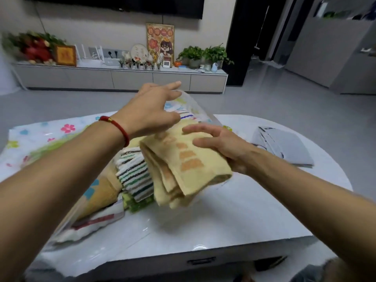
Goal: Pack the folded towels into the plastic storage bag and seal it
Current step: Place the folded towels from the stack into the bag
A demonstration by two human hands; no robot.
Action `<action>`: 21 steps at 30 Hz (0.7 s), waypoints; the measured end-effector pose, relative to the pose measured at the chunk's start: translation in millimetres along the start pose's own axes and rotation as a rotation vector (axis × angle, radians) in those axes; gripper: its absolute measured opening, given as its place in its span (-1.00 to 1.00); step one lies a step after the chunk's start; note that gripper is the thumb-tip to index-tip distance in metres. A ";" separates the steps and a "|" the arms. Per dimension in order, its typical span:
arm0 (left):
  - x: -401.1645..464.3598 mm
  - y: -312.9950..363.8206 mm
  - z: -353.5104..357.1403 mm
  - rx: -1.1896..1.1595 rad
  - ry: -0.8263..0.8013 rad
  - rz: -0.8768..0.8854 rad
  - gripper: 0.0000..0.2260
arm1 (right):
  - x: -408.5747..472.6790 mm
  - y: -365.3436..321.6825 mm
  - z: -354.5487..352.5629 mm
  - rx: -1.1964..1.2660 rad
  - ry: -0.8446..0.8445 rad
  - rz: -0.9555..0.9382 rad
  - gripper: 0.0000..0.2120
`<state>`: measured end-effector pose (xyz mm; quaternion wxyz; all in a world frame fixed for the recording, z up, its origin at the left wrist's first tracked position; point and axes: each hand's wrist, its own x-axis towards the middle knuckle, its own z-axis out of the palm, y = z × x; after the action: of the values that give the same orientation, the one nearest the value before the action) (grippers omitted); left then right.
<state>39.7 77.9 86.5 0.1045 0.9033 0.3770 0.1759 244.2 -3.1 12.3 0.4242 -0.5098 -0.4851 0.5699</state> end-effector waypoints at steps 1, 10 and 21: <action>-0.1 0.2 -1.3 -0.015 0.008 -0.009 -0.37 | 15.9 9.3 7.2 0.024 0.137 -0.047 -0.68; -3.3 -5.8 3.6 -0.002 -0.009 0.009 -0.39 | 73.6 86.3 35.9 -0.098 0.341 0.058 -0.39; -17.3 1.1 23.2 0.079 -0.048 0.034 -0.30 | -2.9 59.2 -94.0 -0.376 0.168 -0.073 -0.74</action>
<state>38.3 63.4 61.5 0.0749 0.9169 0.3659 0.1411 338.5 -4.6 -46.5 0.3808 -0.6080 -0.5640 0.4089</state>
